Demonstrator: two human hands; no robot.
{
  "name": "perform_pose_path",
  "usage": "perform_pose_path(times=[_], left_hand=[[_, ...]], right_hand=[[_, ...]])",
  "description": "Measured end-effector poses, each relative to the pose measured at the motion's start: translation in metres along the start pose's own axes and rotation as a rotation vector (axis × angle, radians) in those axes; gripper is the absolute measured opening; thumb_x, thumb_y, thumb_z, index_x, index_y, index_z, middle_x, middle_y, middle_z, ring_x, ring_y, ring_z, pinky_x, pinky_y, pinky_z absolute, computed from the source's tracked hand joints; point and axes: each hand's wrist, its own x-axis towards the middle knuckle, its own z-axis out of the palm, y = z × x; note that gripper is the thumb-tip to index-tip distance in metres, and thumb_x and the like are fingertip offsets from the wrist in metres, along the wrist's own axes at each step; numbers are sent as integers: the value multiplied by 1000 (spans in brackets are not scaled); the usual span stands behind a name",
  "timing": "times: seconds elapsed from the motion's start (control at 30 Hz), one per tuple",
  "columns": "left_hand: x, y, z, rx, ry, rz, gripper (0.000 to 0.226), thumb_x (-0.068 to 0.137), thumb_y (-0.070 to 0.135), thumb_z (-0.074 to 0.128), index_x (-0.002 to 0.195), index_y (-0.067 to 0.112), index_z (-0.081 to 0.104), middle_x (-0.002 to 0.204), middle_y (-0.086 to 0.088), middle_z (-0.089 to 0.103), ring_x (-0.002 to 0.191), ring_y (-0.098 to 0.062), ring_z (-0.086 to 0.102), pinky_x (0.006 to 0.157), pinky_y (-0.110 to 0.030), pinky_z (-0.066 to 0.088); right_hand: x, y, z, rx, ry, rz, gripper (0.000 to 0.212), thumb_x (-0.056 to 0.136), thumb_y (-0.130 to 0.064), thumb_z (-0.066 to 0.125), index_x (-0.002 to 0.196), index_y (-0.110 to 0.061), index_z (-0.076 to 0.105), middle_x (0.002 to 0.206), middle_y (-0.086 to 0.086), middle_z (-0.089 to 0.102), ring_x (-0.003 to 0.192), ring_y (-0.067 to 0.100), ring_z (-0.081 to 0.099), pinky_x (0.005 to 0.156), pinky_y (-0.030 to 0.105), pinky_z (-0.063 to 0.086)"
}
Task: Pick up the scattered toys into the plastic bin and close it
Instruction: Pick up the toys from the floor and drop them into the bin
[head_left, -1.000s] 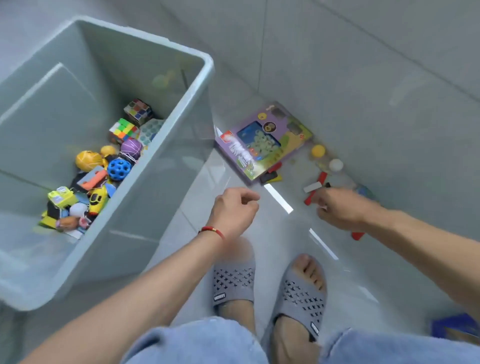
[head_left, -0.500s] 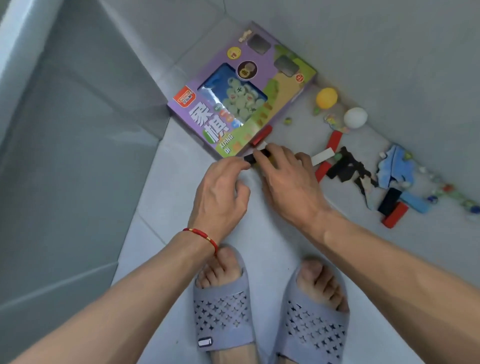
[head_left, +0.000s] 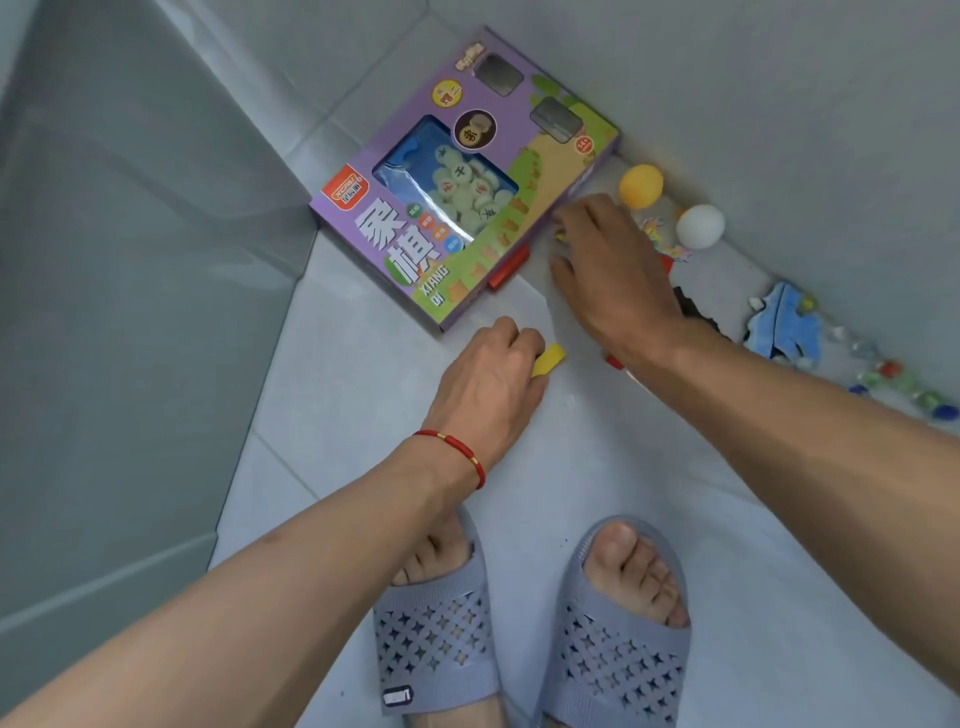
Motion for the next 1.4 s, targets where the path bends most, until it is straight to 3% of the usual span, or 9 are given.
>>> perform_pose_path(times=[0.17,0.33,0.47,0.73,0.87,1.0,1.1,1.27,1.4], left_hand=[[-9,-4,2,47,3,9,22,93,16,58,111,5,61,98,-16,55,88,-36,54,71,-49,50],[-19,-10,4,46,60,-18,37,84,1,59,121,5,60,91,-18,52,78,-37,50,61,-47,49],[-26,-14,4,-67,39,-76,50,78,2,61,128,9,56,98,-14,52,88,-33,51,72,-41,49],[-27,-4,-24,-749,-12,-673,35,80,21,70,114,26,64,88,0,69,74,-14,66,68,-26,53],[-33,4,-44,-1348,-109,-920,25,90,7,57,112,9,70,88,-10,63,63,-15,52,55,-27,44],[-62,9,-75,-1618,-145,-960,29,85,4,43,105,8,64,78,-7,51,65,-21,46,58,-31,41],[-92,18,-113,-1746,-105,-912,22,78,1,38,90,11,53,74,-7,45,61,-22,42,54,-29,35],[-153,25,-201,-1760,49,-774,9,83,6,45,84,15,48,78,-9,54,61,-21,46,52,-27,38],[-204,3,-275,-1655,400,-778,5,90,9,49,92,10,53,91,-16,54,74,-25,53,68,-34,51]], right_hand=[[12,2,12,16,5,-113,13,95,-6,53,98,1,63,102,22,59,92,40,54,73,46,41],[-8,-9,13,40,-18,-219,27,88,-1,55,114,-2,64,102,19,58,89,38,55,67,46,49],[-12,-12,13,-1,-45,-281,27,88,0,56,114,-4,62,118,16,56,94,35,55,66,46,52],[-20,-17,12,-83,-68,-368,18,88,-4,61,105,-6,60,87,15,58,79,36,55,52,39,40],[-42,-23,4,303,-59,2,17,91,-14,65,107,-12,69,88,6,63,77,24,60,66,33,47],[-81,-48,-40,1348,-176,684,14,95,-1,58,106,-3,67,83,11,64,62,19,62,55,25,51],[-98,-67,-87,1729,-292,763,23,93,2,43,106,-2,62,86,13,62,67,21,61,57,25,52],[-82,-139,-164,1492,-556,668,20,90,-12,46,102,-4,59,87,16,60,66,22,56,56,29,45],[-59,-236,-208,1335,-814,536,8,93,-12,50,100,-8,52,85,14,51,70,25,54,66,30,56]])
